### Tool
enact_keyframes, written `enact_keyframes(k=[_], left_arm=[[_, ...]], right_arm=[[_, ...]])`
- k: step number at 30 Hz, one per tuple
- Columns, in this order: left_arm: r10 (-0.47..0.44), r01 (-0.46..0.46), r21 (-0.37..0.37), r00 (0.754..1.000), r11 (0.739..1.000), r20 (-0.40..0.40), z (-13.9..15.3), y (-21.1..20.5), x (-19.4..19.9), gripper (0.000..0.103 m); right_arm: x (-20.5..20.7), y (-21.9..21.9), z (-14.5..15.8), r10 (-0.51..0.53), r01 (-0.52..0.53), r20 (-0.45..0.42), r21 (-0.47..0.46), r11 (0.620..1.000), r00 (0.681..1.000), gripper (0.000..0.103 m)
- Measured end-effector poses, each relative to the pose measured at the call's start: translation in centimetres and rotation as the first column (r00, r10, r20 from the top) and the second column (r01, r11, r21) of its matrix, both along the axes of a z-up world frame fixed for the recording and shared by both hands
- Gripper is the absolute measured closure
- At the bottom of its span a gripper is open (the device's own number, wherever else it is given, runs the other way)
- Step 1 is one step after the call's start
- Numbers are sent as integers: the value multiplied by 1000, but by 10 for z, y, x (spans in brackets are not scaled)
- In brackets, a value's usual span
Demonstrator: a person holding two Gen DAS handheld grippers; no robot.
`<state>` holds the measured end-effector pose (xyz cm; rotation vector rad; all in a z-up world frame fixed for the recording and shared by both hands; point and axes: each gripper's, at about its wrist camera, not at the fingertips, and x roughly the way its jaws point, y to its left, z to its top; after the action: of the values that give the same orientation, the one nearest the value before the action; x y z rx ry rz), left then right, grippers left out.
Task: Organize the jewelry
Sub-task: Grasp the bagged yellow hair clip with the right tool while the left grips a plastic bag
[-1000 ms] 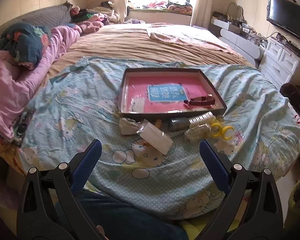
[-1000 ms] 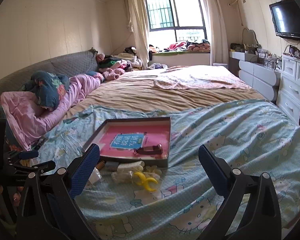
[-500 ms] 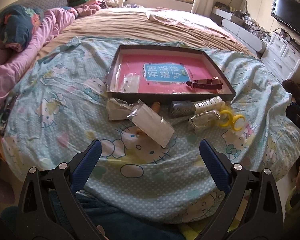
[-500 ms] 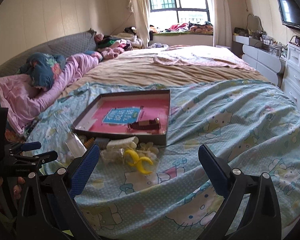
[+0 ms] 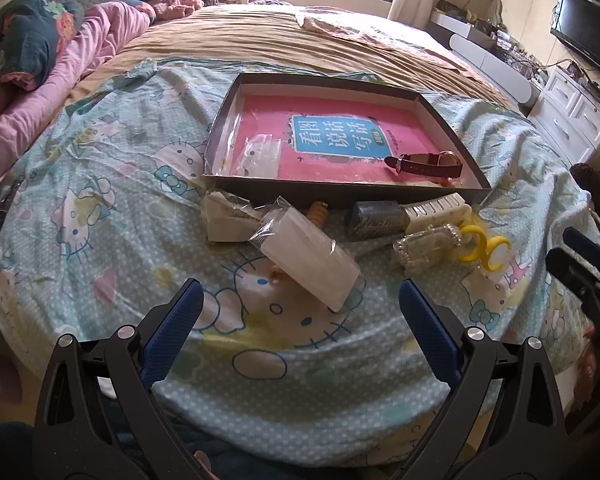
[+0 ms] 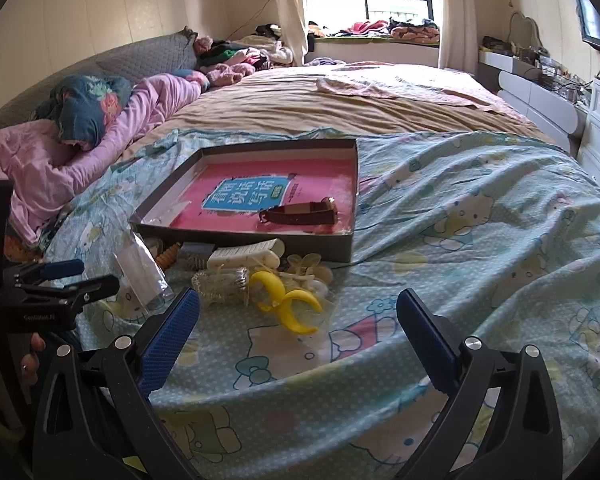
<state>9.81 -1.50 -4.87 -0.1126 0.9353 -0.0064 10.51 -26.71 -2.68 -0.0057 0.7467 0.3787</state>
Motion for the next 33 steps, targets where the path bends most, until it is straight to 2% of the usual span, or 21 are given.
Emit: enact_keyframes(k=[8,17,21,26,28,33], left_arm=[[14,-14,-4,1000,1000,-22,-12,6,11,11],[16,-16,-12,1000,1000,-22,-13,10,19,13],[24,-25,-29,999,999,-30,-16,14,25,30],[27,-28,-39,999,999,-29,-20,13,31,37],[20,-21,-41,999,999,-29,-20,11,34,52],[-2,0,-54,999,999,-35,-23,6,38,58]], right_arm=[[11,8,-15,15,-16,-32,-14,1000,999,5],[28,16,-25,16,-18,-45,-26,1000,999,5],[33,18,-30,16,-17,-51,-30,999,999,5],[38,16,-35,4,-5,-62,-21,1000,998,5],[40,13,-38,0,-1,-71,-14,1000,997,5],[46,11,-45,2,-2,-101,1,1000,995,5]])
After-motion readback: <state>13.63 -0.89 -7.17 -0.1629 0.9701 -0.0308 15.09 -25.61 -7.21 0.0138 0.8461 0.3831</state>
